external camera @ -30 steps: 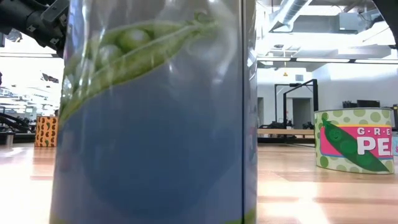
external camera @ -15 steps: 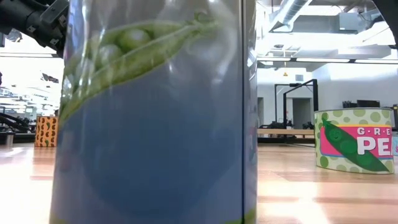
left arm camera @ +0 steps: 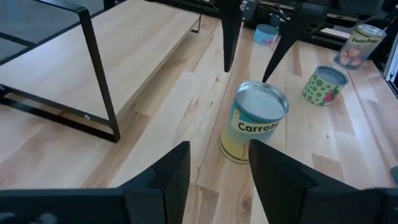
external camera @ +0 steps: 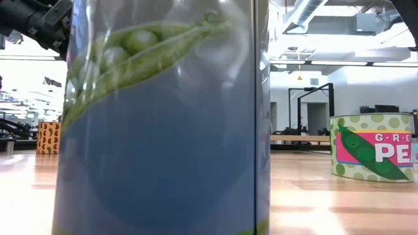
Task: Pick and place cans onto a shelf
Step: Put the canned carrots on the shelf
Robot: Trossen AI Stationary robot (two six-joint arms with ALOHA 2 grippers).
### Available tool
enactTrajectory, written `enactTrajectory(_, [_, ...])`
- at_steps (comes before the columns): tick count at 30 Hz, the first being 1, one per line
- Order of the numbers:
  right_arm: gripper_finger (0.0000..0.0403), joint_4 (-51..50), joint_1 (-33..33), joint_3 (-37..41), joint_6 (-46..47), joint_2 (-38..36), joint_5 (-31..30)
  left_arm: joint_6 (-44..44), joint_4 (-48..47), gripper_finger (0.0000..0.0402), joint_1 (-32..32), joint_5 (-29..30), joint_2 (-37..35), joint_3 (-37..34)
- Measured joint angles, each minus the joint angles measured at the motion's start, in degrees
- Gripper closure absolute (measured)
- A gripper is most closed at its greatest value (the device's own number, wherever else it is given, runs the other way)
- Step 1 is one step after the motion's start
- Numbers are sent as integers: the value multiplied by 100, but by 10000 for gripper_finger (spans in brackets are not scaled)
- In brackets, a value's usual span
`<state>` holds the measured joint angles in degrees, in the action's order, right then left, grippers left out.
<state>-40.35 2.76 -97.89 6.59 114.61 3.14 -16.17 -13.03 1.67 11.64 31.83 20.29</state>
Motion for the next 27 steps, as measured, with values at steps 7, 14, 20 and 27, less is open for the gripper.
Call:
enactTrajectory(7, [186,-110,-1,14,28,216,-1,31,-1,249,0,86,0,0])
enactTrajectory(14, [188,-60,-28,-2,61,374,68,50,1,249,1,105,2,0])
enactTrajectory(20, [209,-113,-42,-2,160,374,117,52,-4,249,0,116,1,0])
enactTrajectory(27, [343,-145,-48,-2,794,374,436,196,-4,249,0,195,2,0])
